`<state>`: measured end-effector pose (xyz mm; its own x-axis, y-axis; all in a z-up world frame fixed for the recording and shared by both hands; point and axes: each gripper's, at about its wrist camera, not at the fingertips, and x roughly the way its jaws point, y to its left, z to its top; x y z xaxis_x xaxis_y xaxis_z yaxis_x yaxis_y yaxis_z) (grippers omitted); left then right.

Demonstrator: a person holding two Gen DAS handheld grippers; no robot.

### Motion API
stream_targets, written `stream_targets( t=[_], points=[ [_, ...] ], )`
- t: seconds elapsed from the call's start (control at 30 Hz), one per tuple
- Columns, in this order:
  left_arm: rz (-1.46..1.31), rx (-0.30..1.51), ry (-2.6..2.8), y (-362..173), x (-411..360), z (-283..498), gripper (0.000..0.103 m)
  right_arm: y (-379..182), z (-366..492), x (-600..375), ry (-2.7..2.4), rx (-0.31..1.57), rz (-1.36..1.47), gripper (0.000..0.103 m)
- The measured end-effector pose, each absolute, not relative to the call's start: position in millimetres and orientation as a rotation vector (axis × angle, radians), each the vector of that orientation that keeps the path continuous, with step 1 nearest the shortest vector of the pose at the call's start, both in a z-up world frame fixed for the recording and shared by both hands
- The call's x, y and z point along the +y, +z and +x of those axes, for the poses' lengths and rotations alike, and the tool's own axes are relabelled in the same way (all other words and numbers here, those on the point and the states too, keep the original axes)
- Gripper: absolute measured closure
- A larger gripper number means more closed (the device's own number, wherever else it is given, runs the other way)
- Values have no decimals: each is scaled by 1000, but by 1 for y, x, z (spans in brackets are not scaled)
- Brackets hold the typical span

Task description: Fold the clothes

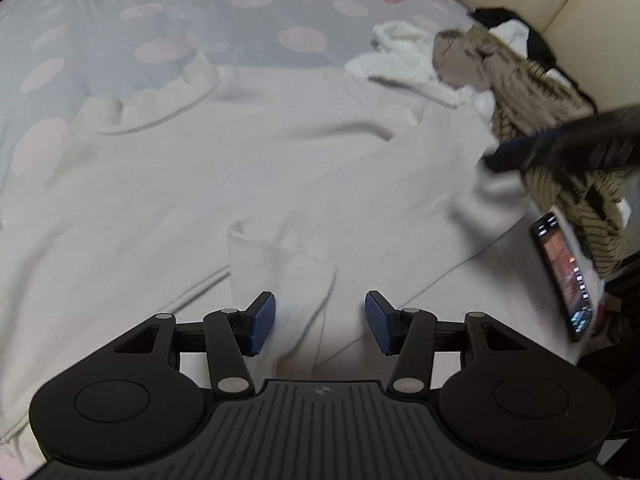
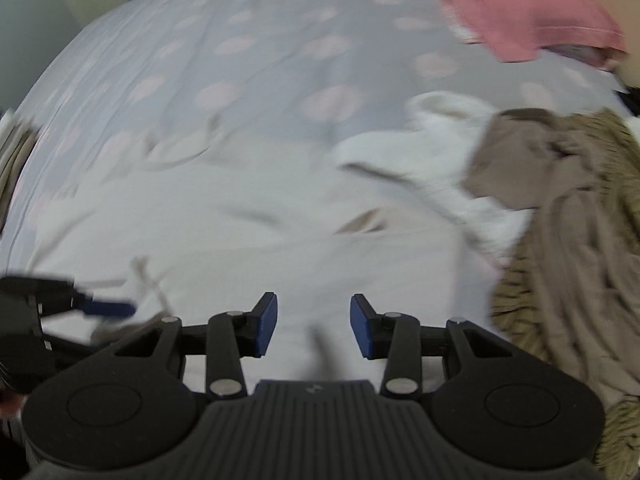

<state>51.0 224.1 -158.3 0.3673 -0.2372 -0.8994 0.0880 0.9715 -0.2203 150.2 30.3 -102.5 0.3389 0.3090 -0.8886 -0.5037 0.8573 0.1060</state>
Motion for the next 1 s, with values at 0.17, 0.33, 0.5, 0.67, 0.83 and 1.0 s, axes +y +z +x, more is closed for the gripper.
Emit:
stream_targets(
  t=[0.17, 0.33, 0.5, 0.67, 0.83, 1.0],
  points=[
    [-136, 1187, -162, -167, 226, 58, 72, -102, 161, 12, 476, 1104, -161, 56],
    [-217, 1192, -118, -161, 246, 60, 99, -104, 164, 6, 448, 1094, -175, 56],
    [-291, 1120, -131, -137, 262, 57, 99, -99, 167, 2, 437, 1072, -167, 56],
    [-410, 1021, -158, -106, 284, 53, 99, -96, 169, 5, 427, 1051, -176, 56],
    [-452, 905, -143, -79, 307, 47, 100, -97, 170, 10, 419, 1048, -193, 56],
    [-576, 763, -220, -57, 331, 38, 100, -95, 170, 17, 417, 1029, -208, 56]
  ],
)
